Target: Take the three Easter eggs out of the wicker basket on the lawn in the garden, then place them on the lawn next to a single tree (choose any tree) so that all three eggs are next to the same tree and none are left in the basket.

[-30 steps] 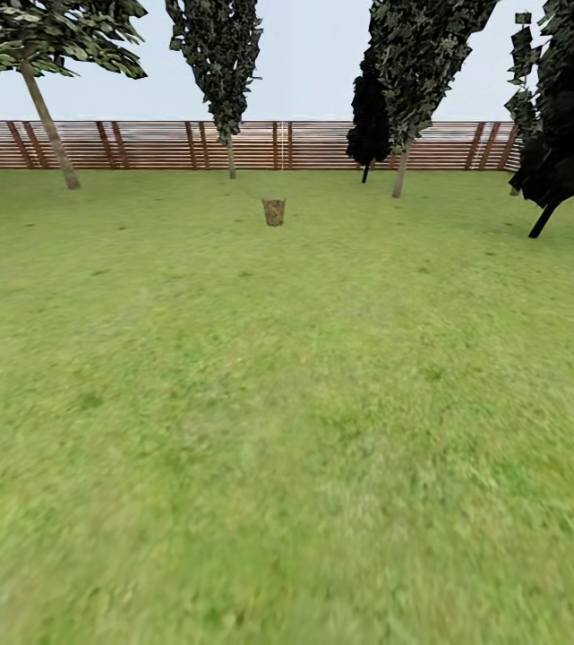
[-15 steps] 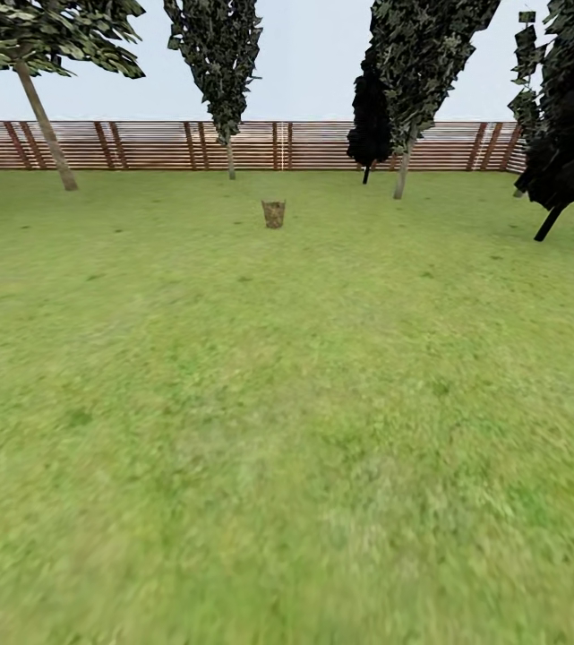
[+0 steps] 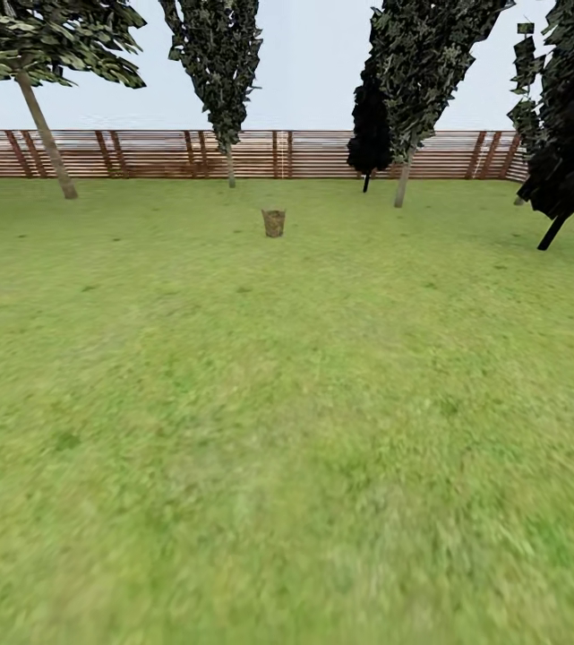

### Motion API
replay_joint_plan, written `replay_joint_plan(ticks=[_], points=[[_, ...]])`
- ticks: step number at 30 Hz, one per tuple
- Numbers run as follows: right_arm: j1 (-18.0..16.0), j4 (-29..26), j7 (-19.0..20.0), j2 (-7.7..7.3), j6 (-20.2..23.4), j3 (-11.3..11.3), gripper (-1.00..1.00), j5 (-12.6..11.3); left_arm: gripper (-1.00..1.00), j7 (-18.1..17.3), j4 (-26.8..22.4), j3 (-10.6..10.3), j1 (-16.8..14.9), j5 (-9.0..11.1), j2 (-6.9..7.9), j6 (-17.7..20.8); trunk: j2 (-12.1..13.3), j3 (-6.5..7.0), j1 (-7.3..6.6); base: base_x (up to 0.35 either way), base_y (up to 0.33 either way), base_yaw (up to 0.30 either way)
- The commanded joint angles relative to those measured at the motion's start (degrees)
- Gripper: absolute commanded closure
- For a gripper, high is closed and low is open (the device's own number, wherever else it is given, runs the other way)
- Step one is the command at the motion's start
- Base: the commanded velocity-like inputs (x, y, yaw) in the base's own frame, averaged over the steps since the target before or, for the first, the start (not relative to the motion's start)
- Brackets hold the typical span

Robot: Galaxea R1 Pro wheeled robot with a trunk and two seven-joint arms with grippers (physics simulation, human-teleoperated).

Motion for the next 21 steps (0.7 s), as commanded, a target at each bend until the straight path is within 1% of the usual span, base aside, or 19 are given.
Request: replay_joint_plan(ticks=[1, 12, 21], points=[[0.0, -0.1, 0.1, -0.01, -0.1, -0.1, -1.0, 0.0, -1.0, -0.1, 0.0, 0.0, 0.0, 0.0, 0.01, -0.2, 0.0, 0.04, 0.04, 0.323, 0.0, 0.0], [0.0, -0.1, 0.1, -0.17, 0.0, 0.0, -1.0, 0.2, -1.0, -0.1, 0.0, 0.0, -0.1, 0.0, 0.03, -0.2, 0.0, 0.98, 0.04, 0.323, 0.0, 0.0], [0.0, -0.1, 0.1, -0.19, 0.0, 0.0, -1.0, 0.4, -1.0, -0.1, 0.1, 0.0, -0.1, -0.1, -0.02, -0.2, 0.0, 1.15, 0.04, 0.323, 0.0, 0.0]])
